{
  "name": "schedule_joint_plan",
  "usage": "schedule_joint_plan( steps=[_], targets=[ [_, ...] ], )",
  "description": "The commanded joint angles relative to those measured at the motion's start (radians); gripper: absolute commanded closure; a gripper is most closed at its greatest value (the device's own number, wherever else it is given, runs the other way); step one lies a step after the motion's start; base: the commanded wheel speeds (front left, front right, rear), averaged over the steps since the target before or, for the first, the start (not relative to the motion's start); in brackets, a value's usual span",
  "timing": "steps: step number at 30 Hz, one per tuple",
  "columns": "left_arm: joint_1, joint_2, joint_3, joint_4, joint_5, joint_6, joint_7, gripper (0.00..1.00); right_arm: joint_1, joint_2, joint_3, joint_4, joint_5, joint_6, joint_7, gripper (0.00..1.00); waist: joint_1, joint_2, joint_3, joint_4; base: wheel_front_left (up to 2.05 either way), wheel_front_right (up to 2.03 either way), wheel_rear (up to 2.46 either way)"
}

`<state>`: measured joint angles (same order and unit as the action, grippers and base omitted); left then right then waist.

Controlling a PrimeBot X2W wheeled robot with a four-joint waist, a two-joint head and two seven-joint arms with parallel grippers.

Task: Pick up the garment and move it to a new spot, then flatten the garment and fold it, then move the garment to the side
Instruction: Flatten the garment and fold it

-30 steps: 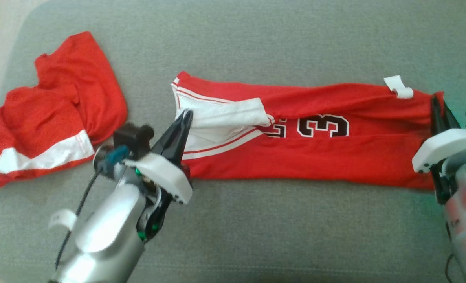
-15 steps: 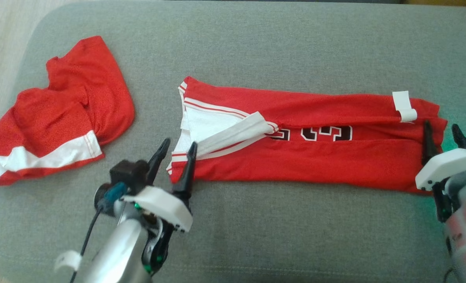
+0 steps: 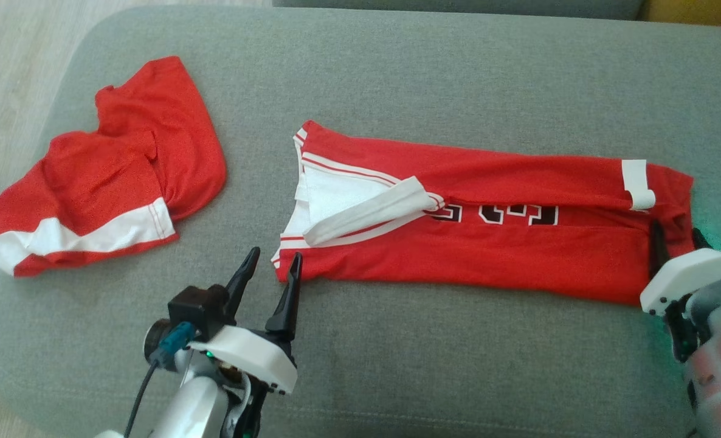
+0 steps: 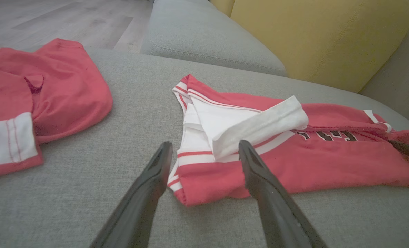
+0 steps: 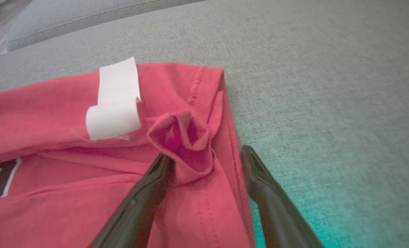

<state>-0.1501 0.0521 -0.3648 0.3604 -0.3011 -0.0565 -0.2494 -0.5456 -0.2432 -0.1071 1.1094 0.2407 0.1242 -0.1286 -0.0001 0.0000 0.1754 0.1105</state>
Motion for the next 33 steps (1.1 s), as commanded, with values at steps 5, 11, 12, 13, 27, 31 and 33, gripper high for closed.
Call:
schedule_joint_plan(
  steps=[5, 11, 12, 13, 27, 31, 33],
  targets=[
    [-0.022, -0.002, 0.026, -0.045, -0.013, 0.002, -0.012, 0.00, -0.001, 0.001, 0.040, -0.023, 0.001, 0.007, 0.030, 1.00, 0.0001, 0.0000, 0.000, 0.002, 0.00, 0.00, 0.00],
    [-0.017, -0.002, 0.026, -0.048, -0.012, 0.013, -0.012, 0.00, 0.004, -0.012, 0.030, -0.066, 0.018, 0.007, -0.026, 1.00, 0.0001, 0.0000, -0.016, -0.013, 0.00, 0.00, 0.00],
    [-0.016, -0.002, 0.026, -0.048, -0.011, 0.016, -0.012, 0.00, 0.003, -0.016, 0.025, -0.075, 0.019, 0.007, -0.038, 1.00, 0.0001, 0.0000, -0.019, -0.016, 0.00, 0.00, 0.00],
    [-0.016, -0.002, 0.026, -0.048, -0.010, 0.018, -0.012, 0.00, 0.002, -0.019, 0.020, -0.084, 0.021, 0.007, -0.049, 1.00, 0.0001, 0.0000, -0.021, -0.019, 0.00, 0.00, 0.00],
    [-0.002, -0.002, 0.022, -0.031, -0.025, 0.026, -0.012, 0.00, 0.040, 0.084, 0.211, -0.416, 0.177, 0.007, 0.025, 1.00, 0.0001, 0.0000, -0.050, -0.003, 0.00, 0.00, 0.00],
    [-0.001, -0.002, -0.001, -0.019, -0.022, 0.023, -0.012, 0.00, 0.072, 0.122, 0.283, -0.522, 0.267, 0.007, 0.104, 1.00, 0.0001, 0.0000, -0.054, 0.044, 0.00, 0.00, 0.00],
    [-0.004, -0.002, -0.011, -0.020, -0.026, 0.028, -0.012, 0.00, 0.080, 0.138, 0.313, -0.557, 0.289, 0.007, 0.126, 1.00, 0.0001, 0.0000, -0.054, 0.075, 0.00, 0.00, 0.00]
  ],
)
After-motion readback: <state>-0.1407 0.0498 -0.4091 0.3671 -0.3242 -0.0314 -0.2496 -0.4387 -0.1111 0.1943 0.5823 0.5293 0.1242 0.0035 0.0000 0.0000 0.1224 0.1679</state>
